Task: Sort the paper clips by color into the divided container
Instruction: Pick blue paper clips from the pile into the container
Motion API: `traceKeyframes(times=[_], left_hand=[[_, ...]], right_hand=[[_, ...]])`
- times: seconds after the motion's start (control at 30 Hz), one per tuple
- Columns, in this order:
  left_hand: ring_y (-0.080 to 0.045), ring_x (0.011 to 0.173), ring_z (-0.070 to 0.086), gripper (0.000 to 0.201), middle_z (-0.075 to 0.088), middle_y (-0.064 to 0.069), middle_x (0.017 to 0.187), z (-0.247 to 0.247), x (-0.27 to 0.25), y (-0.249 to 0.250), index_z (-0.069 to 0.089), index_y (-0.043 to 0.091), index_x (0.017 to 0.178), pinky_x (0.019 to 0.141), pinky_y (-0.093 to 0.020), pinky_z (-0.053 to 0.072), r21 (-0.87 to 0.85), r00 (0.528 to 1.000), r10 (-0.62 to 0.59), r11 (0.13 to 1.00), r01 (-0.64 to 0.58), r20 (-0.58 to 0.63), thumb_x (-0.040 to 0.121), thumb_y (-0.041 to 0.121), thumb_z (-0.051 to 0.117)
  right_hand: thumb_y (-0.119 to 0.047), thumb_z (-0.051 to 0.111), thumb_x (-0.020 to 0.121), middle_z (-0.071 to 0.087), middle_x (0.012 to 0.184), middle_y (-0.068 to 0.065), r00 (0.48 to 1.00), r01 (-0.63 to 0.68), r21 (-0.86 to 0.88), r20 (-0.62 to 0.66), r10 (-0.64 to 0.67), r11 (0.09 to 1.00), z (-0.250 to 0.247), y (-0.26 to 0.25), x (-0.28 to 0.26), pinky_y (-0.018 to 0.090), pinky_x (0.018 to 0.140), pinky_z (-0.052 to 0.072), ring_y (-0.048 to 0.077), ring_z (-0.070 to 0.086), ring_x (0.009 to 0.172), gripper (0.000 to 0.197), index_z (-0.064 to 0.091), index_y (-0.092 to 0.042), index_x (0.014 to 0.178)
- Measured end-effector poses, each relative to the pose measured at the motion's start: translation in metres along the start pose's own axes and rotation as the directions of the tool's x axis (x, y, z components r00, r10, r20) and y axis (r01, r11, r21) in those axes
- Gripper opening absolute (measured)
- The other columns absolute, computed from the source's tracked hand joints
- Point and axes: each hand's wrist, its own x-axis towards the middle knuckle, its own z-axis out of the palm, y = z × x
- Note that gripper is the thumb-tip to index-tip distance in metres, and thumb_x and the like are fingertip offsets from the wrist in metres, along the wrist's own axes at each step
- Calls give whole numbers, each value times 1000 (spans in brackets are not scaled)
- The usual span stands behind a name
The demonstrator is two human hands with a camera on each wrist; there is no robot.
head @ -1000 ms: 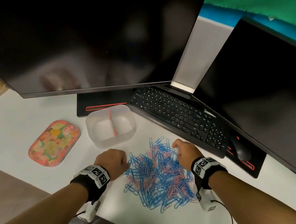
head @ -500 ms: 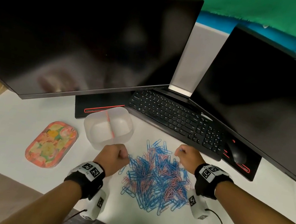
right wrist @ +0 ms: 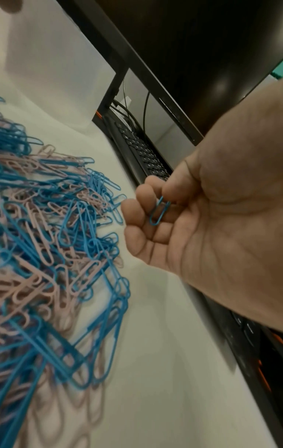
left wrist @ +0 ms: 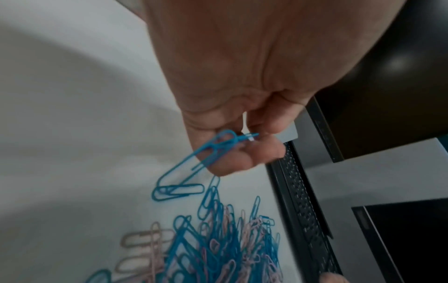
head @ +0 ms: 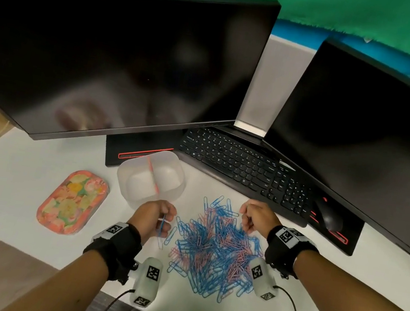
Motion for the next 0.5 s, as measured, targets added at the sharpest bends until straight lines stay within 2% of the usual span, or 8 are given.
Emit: traceKeyframes(times=[0.03,0.1,0.13,0.17,0.23,0.33,0.4,0.5], left_hand=[[-17,49,33,25,43,-6,67,-2,2,-2,54,8,70,49,-24,31,39,1000,-28,999,28,-13,86,8,35],[-15,48,31,21,43,-3,66,-5,7,-5,54,11,70,48,-21,25,294,999,5,956,9,-45,88,14,44],[-14,50,37,19,48,0,66,-7,9,-8,56,13,71,49,-21,28,490,996,63,871,-28,-55,88,18,52],[-13,56,47,17,54,2,69,-8,10,-11,59,16,73,52,-22,34,671,989,135,738,-66,-51,87,25,59],[-13,73,57,14,60,6,77,-8,9,-17,61,21,81,62,-23,42,866,978,205,495,-77,-30,83,35,65],[-16,86,55,20,57,6,93,-8,8,-27,57,26,95,74,-25,43,949,973,229,311,-45,-28,83,40,63],[-17,91,56,19,60,4,102,-7,10,-29,58,26,97,78,-25,44,962,968,250,267,-47,-22,85,39,61],[-20,92,60,10,65,2,102,-3,12,-29,60,25,88,78,-27,48,966,972,235,253,-49,-12,85,35,59]], right_hand=[[-1,35,84,52,58,4,1000,-1,-2,-2,1,1000,0,-1,2,27,52,40,20,50,51,23,54,-10,74],[-7,42,85,50,62,3,1000,3,-39,-11,-3,999,1,-3,6,28,53,38,19,47,53,17,53,-10,73],[-11,45,86,50,64,3,1000,13,-86,-24,-15,996,1,-4,9,29,56,37,19,46,56,15,53,-12,73],[-14,47,87,51,67,2,998,29,-155,-42,-36,988,1,-4,11,29,59,37,19,47,60,14,54,-14,74],[-13,51,88,53,72,0,993,61,-296,-76,-87,953,3,-5,13,27,60,37,19,49,64,9,55,-16,81],[-4,52,85,51,77,-1,984,123,-426,-64,-166,897,8,-5,12,22,52,37,11,45,58,14,50,-17,85],[2,50,82,50,75,-2,976,161,-502,-44,-211,850,11,-4,11,22,52,38,9,43,57,21,47,-19,82],[5,52,77,48,74,-4,972,178,-595,-19,-235,784,15,-5,11,22,55,39,11,44,60,24,46,-18,81]])
